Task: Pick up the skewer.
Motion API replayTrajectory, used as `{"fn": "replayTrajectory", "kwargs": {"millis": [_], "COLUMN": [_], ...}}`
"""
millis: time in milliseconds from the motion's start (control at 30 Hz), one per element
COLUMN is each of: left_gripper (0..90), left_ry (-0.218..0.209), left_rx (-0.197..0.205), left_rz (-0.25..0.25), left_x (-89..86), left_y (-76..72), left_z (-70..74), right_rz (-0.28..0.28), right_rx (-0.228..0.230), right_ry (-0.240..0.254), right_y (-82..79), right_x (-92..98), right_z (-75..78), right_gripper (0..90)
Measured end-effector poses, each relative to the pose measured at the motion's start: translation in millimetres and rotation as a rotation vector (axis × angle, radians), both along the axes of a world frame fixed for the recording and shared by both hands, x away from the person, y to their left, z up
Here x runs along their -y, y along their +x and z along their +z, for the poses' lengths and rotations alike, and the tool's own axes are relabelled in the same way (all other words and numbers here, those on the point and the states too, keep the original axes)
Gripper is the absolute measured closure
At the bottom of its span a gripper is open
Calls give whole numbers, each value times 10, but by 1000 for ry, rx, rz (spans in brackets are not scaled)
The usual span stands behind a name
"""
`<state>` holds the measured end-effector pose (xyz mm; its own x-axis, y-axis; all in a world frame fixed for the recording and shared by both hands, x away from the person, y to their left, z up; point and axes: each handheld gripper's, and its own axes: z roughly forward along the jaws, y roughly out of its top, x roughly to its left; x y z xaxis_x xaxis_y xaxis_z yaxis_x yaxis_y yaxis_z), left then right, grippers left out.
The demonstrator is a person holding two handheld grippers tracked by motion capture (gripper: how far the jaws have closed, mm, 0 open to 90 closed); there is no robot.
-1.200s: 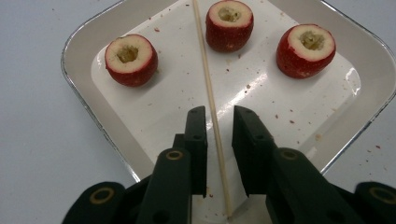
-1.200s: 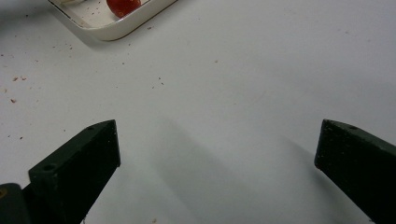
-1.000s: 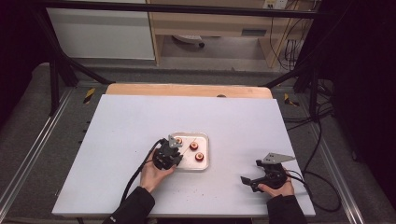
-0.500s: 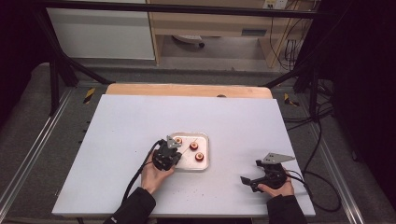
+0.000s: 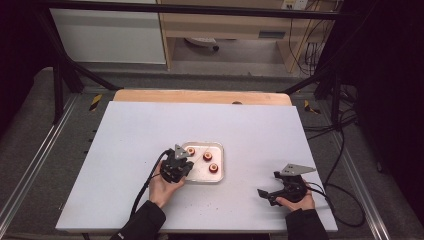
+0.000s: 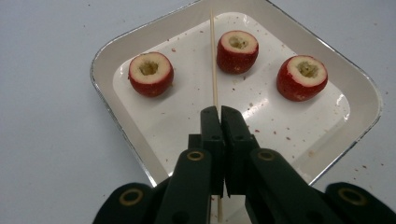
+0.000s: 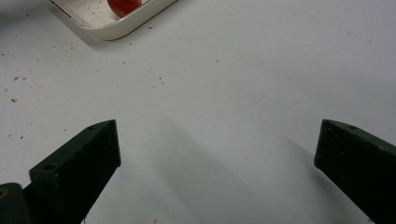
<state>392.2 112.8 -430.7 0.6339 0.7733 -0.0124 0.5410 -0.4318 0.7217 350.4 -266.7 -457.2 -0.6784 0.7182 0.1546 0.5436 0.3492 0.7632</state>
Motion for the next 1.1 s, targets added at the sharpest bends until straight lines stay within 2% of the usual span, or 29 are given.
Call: {"fn": "replayTrajectory", "kwargs": {"millis": [333, 533, 733, 1100], "left_gripper": [886, 886, 886, 886], "left_ry": [-17, -28, -25, -16], "left_rx": [2, -2, -10, -23], "left_rz": [-40, -74, -116, -181], "left_x": [-96, -139, -150, -97], "left_y": [-101, -160, -215, -276], "left_z": [115, 172, 205, 216], "right_rz": [8, 31, 40, 70], "right_rx": [15, 38, 43, 83], "right_ry": [-17, -16, -43, -118], "right_y": [-3, -16, -24, -49], "right_x": [-27, -79, -141, -316], "right_z": [19, 58, 69, 115], "right_gripper": [7, 6, 6, 14]}}
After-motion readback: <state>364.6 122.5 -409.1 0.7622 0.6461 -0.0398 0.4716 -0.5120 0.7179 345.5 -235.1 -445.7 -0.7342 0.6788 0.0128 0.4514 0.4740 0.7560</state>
